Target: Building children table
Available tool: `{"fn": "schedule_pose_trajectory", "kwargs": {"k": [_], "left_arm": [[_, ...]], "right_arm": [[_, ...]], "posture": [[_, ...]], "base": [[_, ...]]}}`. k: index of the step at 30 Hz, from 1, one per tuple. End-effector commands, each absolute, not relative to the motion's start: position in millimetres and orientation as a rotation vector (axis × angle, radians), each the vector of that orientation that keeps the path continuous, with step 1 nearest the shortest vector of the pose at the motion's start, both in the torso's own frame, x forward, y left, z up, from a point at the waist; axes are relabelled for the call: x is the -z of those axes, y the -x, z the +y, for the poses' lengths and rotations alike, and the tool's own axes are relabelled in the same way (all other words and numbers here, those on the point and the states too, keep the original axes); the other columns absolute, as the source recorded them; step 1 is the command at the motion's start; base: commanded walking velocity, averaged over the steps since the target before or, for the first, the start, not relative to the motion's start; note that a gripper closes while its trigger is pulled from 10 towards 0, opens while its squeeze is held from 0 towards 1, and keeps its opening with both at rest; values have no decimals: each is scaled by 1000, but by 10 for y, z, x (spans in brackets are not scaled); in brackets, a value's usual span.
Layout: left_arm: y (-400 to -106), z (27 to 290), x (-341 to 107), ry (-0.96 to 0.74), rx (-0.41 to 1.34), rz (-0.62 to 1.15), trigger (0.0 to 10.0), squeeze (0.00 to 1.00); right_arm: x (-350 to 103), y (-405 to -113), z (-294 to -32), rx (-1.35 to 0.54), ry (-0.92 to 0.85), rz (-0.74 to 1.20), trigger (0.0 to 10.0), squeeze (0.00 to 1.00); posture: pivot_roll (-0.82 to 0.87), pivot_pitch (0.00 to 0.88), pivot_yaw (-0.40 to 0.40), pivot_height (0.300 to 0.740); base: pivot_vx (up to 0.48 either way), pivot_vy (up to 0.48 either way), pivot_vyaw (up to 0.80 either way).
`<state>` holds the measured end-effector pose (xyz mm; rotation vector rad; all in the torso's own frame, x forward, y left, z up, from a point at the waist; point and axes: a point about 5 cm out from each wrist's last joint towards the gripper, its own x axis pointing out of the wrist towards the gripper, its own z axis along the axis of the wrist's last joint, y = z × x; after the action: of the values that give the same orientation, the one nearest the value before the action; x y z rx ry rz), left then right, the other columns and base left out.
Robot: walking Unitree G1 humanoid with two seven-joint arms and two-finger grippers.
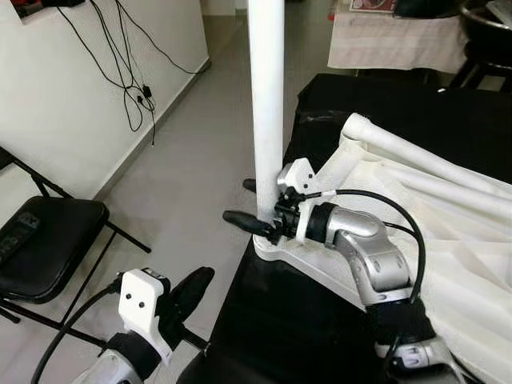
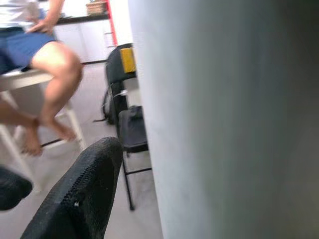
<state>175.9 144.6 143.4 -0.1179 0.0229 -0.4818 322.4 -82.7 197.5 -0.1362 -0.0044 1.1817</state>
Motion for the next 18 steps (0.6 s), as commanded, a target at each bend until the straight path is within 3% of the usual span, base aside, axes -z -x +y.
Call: {"fn": "schedule_pose_trajectory", "kwargs": {"k": [1, 6, 7, 18], "left_arm": [[-1746, 1447, -1406, 103, 486, 34, 10000, 0], [-1765, 1406, -1434, 127, 501, 12, 10000, 0], [-1767, 1387, -1451, 146, 506, 2, 10000, 0], [-1763, 1368, -1455, 166, 506, -1, 10000, 0]], "right_arm": [[-1932, -3192, -714, -1259, 128, 9, 10000, 0], [-1950, -3298, -703, -1361, 152, 54, 10000, 0], [-2005, -3365, -700, -1381, 136, 56, 0, 0], [-1965, -3427, -778, -1351, 103, 42, 0, 0]], "posture": [[-34, 143, 38, 740], [-33, 160, 22, 740], [-44, 168, 18, 740], [-51, 176, 20, 740]], "base": [[0, 0, 0], [0, 0, 0], [0, 0, 0], [0, 0, 0]]}}
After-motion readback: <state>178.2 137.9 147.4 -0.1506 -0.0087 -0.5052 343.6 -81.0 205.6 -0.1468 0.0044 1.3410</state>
